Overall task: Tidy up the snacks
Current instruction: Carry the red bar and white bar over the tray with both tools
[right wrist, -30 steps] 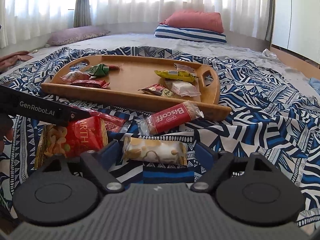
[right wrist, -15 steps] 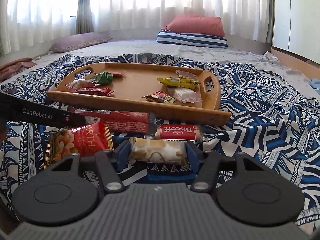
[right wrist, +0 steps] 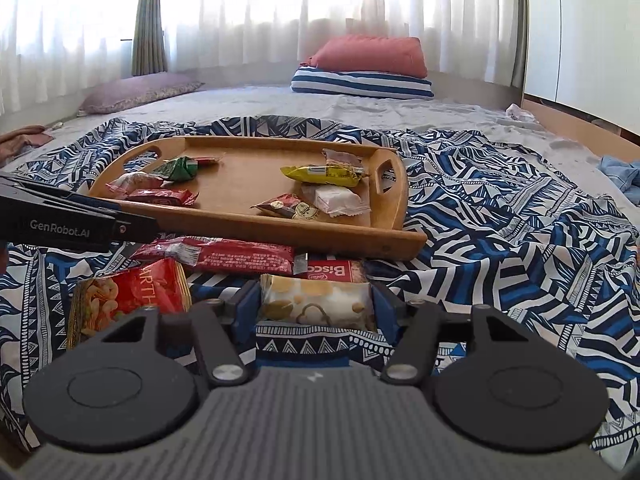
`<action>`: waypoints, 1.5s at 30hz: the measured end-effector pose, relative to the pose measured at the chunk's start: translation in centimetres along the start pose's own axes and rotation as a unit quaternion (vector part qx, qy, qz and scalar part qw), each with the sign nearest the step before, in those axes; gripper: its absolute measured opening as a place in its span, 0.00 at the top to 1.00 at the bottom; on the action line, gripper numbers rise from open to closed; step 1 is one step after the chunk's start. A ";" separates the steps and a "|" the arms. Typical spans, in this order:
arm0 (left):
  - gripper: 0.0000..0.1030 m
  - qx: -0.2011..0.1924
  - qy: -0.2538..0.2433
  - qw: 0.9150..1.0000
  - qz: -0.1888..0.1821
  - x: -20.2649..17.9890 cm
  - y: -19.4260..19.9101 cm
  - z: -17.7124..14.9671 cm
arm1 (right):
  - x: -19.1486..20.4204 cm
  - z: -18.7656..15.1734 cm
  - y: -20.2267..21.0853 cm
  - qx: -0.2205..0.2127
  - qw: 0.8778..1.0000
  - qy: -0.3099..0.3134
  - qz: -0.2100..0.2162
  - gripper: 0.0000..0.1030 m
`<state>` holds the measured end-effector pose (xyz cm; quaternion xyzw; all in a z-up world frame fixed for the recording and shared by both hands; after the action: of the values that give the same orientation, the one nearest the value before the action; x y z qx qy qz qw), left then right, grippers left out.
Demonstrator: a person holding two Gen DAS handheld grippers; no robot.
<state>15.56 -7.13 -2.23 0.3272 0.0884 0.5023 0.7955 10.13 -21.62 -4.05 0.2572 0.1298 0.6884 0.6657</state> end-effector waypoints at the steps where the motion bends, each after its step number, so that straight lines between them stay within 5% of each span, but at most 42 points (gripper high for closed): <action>1: 0.45 0.001 -0.007 1.000 -0.008 -0.4 -0.5 0.2 | -0.1 0.0 0.0 -0.001 1.000 0.000 -0.002 0.38; 10: 0.36 0.048 -0.021 0.995 -0.086 -3.2 -3.2 -0.2 | -1.8 0.1 0.3 -0.003 1.000 -0.012 -0.017 0.38; 14: 0.37 0.046 -0.055 0.995 -0.074 -3.9 -3.0 -0.3 | -2.3 -0.1 0.1 0.000 1.000 -0.016 -0.022 0.38; 16: 0.48 0.047 -0.044 0.995 -0.071 -3.7 -3.0 -0.2 | -2.4 -0.1 0.0 0.001 1.000 -0.020 -0.022 0.38; 26: 0.60 0.032 -0.011 0.997 -0.066 -2.5 -1.4 0.4 | -2.2 0.9 0.3 -0.010 0.999 -0.031 -0.014 0.39; 28: 0.75 0.023 -0.001 0.998 -0.066 -2.0 -0.8 0.8 | -2.2 1.3 0.3 -0.013 0.999 -0.035 -0.013 0.39; 45: 0.85 -0.030 0.061 0.998 -0.018 3.4 1.6 4.7 | -0.6 5.9 -1.2 -0.035 0.998 -0.050 0.011 0.41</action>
<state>18.18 -5.77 3.01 0.2707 0.1278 0.5089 0.8071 14.24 -23.08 0.17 0.2691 0.0690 0.6863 0.6722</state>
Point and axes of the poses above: each gripper's, at about its wrist camera, not at the fingertips, and y roughly against the way its jaws point, x to its left, z to its top, the point moved 8 cm from there along -y, roughly the way its jaws point, and after that the axes turned 12 degrees about -y, right-handed, at the moved point
